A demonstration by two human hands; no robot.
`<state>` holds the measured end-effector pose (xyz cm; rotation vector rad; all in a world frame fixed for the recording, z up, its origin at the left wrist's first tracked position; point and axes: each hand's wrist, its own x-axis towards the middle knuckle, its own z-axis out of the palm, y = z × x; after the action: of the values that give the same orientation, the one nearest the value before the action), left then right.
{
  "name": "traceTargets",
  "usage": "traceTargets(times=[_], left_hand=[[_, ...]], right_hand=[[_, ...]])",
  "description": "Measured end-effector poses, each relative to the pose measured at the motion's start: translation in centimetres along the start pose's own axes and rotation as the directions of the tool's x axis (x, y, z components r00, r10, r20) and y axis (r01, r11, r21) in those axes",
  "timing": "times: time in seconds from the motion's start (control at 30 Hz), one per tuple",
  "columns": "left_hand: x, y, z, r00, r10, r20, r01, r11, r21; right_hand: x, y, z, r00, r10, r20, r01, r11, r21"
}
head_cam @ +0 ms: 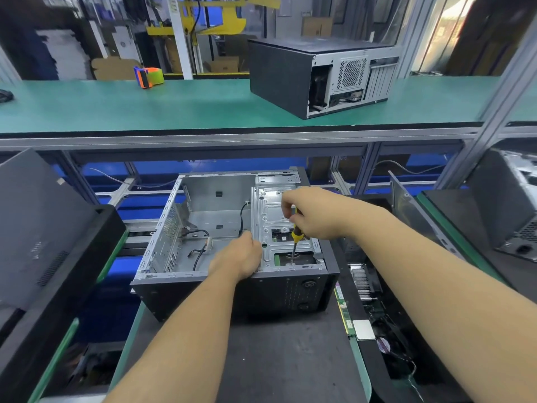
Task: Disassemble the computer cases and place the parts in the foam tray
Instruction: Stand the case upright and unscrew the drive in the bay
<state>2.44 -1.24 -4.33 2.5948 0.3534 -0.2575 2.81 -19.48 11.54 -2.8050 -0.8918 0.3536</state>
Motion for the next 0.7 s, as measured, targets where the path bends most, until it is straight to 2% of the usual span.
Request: traceTargets(times=[0.1, 0.17, 0.27, 0.47, 0.63, 0.7], left_hand=[[0.5, -0.1, 0.1, 0.999, 0.004, 0.036, -0.002, 0.999, -0.053], [0.8, -0.1, 0.1, 0.998, -0.001, 0.063, 0.007, 0.995, -0.101], [1.3, -0.1, 0.2, 0.996, -0.003, 0.09, 0.019, 0.985, -0.171], [1.8, -0.3, 0.5, 0.997, 0.025, 0.072, -0.01, 0.98, -0.198], [1.8, -0.4, 0.6, 0.998, 0.034, 0.059, -0.024, 0.987, -0.156], [1.8, -0.4, 0.6, 0.997, 0.032, 0.065, -0.022, 0.991, -0.135]], right_hand=[[0.1, 0.2, 0.2, 0.997, 0.073, -0.019, -0.073, 0.997, 0.027], [0.0, 0.2, 0.2, 0.989, 0.147, -0.013, -0.147, 0.988, -0.039], [0.1, 0.1, 0.1, 0.996, 0.09, -0.017, -0.092, 0.984, -0.155], [0.0, -0.3, -0.4, 0.998, -0.03, 0.054, 0.031, 0.999, -0.017], [0.0, -0.6, -0.4, 0.997, -0.024, 0.072, 0.021, 0.999, 0.041], [0.2, -0.8, -0.1, 0.998, 0.053, 0.028, -0.053, 0.999, 0.008]])
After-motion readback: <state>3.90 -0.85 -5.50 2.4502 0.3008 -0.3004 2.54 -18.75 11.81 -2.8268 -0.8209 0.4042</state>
